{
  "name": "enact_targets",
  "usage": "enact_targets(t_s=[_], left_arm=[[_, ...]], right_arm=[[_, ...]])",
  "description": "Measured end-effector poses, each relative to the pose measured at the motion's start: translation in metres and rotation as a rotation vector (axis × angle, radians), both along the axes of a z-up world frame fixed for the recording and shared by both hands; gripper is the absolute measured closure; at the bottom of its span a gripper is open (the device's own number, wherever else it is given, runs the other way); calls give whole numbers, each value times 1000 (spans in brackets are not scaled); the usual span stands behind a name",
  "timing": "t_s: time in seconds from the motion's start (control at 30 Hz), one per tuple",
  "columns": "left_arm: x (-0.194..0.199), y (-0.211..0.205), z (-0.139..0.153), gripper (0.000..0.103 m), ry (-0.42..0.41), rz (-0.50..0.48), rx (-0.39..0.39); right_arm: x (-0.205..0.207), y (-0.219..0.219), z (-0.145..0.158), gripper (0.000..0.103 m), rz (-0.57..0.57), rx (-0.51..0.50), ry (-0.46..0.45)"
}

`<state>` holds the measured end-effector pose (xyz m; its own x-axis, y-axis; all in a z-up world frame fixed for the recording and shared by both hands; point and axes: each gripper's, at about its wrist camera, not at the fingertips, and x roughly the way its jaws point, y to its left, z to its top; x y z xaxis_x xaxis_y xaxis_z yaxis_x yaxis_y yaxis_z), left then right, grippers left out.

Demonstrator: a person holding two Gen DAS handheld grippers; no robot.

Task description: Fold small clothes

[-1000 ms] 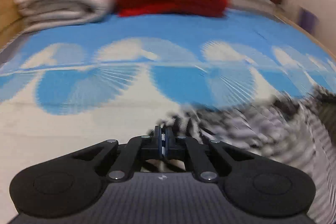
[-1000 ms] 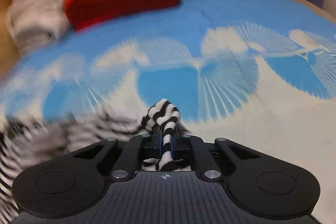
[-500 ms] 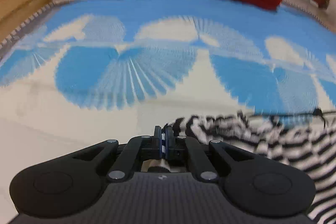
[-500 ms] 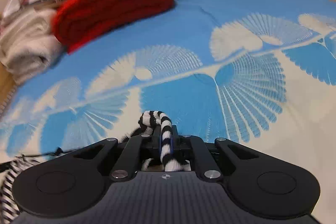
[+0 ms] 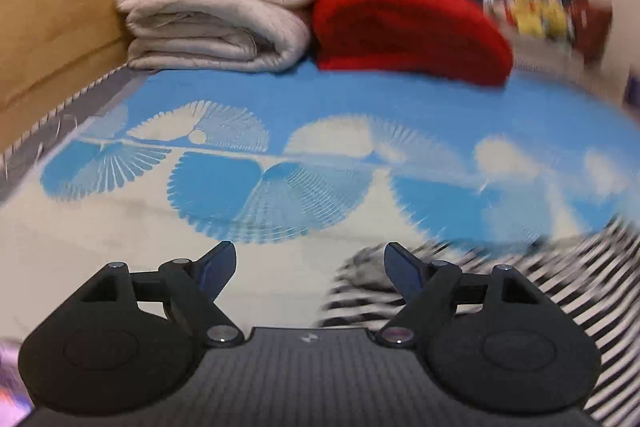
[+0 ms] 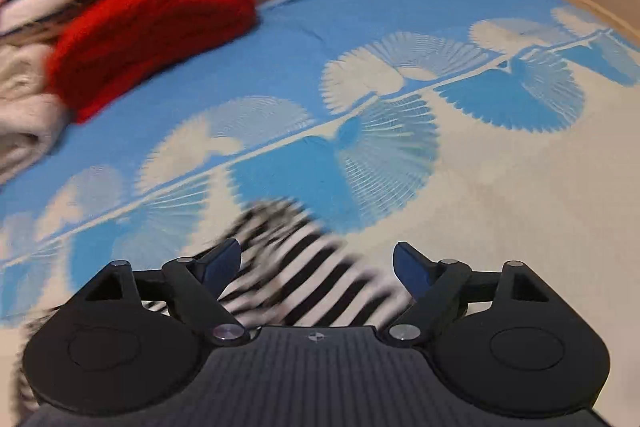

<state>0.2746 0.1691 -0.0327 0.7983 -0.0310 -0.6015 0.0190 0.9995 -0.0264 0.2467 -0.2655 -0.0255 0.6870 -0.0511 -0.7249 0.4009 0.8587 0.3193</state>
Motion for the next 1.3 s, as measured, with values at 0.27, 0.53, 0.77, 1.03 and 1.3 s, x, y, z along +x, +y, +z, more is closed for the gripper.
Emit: enact_targets(t_s=[0.27,0.53,0.77,1.03,1.3], left_arm=[[-145,-54,33,0,-99,-70,31],[-194,-83,-18,0,1,-19,64],[-190,-89,-29,0,19,6,114],[-182,-80,-34,0,32,26,120],[-180,-76,-36,0,47,37,117]], right_arm=[[-127,66,-6,12,204,-112,10],[-164,82,-51,13,226,-118,161],[-171,71,-54,13,200,-153,142],[-164,72,-53,13,206,-139,139],[-159,78,-56,13,211,-151,147]])
